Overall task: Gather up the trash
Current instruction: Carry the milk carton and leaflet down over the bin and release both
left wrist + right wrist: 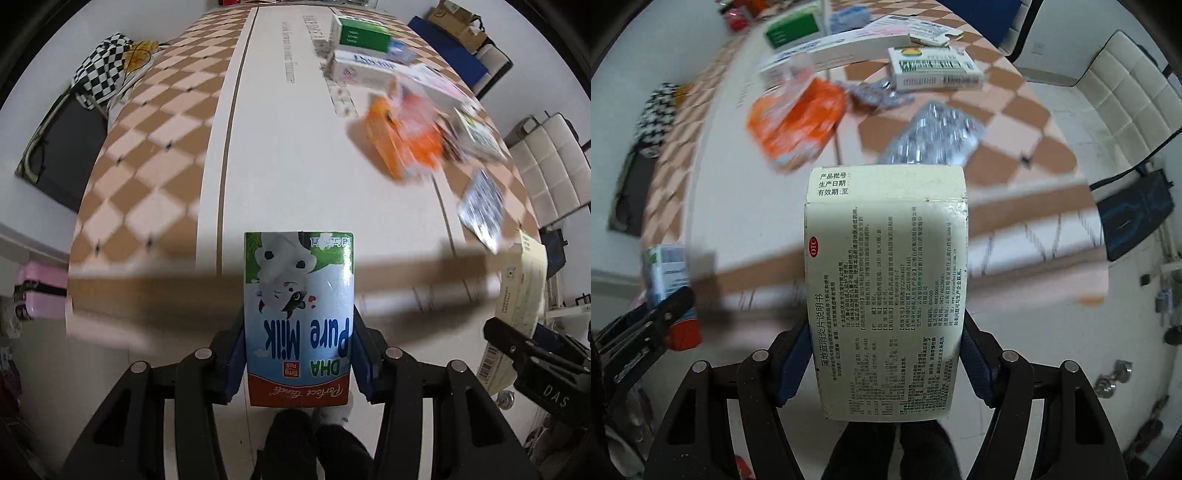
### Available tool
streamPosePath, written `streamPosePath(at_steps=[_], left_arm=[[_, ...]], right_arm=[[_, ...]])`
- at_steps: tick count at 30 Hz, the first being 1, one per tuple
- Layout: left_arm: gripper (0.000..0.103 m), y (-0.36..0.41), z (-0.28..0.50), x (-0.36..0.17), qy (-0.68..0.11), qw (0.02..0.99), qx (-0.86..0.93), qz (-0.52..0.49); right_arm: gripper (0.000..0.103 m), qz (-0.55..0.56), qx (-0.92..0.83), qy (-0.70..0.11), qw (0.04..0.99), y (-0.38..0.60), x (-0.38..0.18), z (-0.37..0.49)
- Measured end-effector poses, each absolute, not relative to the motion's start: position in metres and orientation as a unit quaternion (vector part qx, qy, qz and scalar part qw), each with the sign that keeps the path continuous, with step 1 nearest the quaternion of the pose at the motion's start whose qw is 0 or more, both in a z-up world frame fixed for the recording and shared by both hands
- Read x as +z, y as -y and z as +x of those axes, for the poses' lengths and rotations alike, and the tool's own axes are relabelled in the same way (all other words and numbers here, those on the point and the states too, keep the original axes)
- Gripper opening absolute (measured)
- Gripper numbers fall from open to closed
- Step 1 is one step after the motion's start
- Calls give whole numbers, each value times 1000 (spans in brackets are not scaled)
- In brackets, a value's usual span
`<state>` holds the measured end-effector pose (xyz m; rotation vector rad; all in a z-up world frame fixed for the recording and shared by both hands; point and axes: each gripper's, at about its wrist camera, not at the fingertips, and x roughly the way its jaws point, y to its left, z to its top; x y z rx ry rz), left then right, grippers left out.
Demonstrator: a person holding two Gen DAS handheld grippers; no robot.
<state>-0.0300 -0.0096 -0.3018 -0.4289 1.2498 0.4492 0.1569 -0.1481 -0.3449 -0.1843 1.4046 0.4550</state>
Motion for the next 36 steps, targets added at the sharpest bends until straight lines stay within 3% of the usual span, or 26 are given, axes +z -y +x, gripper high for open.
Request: streamPosePath(at_steps=[6, 18, 22, 26, 32, 34, 36], left_arm=[[45, 24, -86, -362, -600, 733, 200, -249], [45, 36, -78, -588, -658, 669, 157, -306], [45, 36, -57, -654, -675, 657, 135, -307], [45, 32, -33, -697, -691, 643, 117, -308], [47, 26, -30, -706, -698, 633, 112, -317], [75, 22, -31, -701, -694, 635, 112, -320], [90, 22, -31, -692, -690, 640, 113, -320]], right_arm=[[74, -87, 236, -679, 690, 194, -398, 90], [74, -109, 200, -745, 626, 206, -655, 56], [74, -109, 188, -752, 622, 203, -714, 56], [74, -105, 178, -761, 615, 187, -763, 60], [74, -115, 184, -767, 604, 175, -791, 63], [76, -122, 190, -766, 602, 171, -791, 63], [91, -128, 193, -763, 604, 166, -786, 62]])
